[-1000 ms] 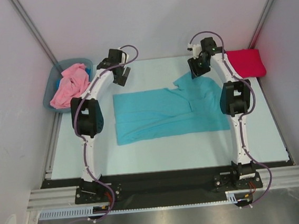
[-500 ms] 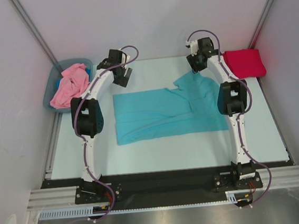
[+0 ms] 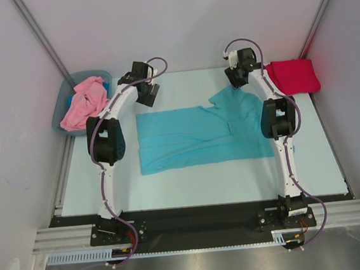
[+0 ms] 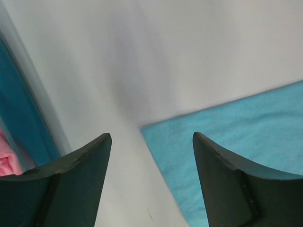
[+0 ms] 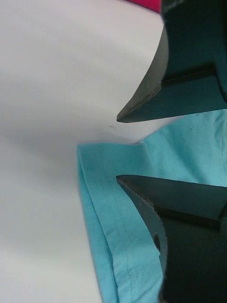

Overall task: Fold and stack the t-shirts
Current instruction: Fold the tshirt

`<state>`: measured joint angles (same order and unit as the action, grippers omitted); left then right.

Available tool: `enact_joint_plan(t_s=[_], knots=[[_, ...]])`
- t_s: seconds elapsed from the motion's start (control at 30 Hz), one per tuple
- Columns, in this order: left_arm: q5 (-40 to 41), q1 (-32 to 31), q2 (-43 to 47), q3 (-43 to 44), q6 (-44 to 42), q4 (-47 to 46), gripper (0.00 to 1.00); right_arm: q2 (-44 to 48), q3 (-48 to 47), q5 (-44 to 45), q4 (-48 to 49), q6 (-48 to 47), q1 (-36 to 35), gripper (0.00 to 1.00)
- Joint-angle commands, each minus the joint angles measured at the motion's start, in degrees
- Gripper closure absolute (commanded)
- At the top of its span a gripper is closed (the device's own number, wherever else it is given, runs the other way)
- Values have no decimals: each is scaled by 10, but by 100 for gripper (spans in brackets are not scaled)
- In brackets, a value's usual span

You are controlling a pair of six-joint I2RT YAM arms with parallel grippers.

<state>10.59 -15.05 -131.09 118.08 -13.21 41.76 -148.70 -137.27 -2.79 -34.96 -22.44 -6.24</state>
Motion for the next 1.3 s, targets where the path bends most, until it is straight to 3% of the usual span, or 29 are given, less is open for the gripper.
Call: enact_joint_plan(t_s=[0.0, 0.6, 1.27], knots=[[-26, -2, -14, -3, 31, 11, 25, 6, -11, 3, 11, 3, 0, 46], [-101, 59, -49, 6, 35, 45, 25, 77, 56, 28, 8, -31, -10, 44], [-192, 62, -107, 65, 26, 47, 26, 148, 104, 78, 5, -75, -29, 44]])
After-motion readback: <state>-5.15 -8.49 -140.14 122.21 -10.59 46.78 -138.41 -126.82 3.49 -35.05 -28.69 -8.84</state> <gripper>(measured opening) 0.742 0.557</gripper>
